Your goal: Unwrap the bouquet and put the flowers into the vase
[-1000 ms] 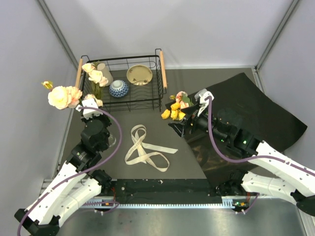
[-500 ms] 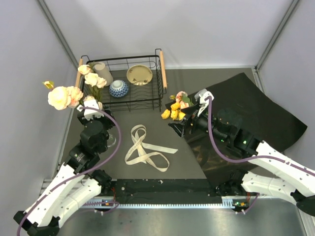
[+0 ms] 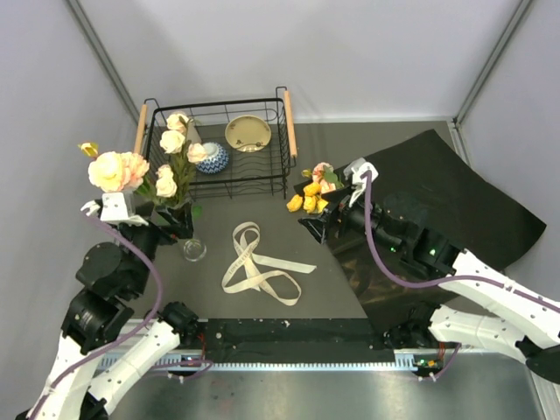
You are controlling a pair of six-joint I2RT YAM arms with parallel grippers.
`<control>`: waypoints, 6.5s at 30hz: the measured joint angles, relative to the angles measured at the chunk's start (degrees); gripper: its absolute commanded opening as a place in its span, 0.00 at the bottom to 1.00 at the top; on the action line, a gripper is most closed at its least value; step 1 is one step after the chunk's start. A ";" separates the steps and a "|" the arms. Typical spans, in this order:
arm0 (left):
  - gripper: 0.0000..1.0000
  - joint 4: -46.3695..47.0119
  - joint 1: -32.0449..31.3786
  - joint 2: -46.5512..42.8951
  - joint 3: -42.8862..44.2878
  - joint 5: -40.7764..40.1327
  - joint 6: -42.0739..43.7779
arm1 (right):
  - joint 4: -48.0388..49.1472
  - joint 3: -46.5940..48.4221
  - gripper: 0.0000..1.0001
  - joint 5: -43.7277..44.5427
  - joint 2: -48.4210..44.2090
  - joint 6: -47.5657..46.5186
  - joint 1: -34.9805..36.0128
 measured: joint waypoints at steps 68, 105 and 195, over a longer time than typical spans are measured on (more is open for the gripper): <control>0.97 -0.76 0.00 12.66 2.75 58.75 1.38 | -15.78 3.58 0.32 24.98 47.34 -33.05 -39.98; 0.97 -2.97 0.00 12.66 2.75 55.60 1.31 | -8.37 5.77 0.00 29.03 37.90 -43.87 -37.46; 0.97 10.97 0.00 17.35 -0.61 57.42 -14.73 | -11.89 17.33 0.00 5.29 17.75 -27.45 -35.41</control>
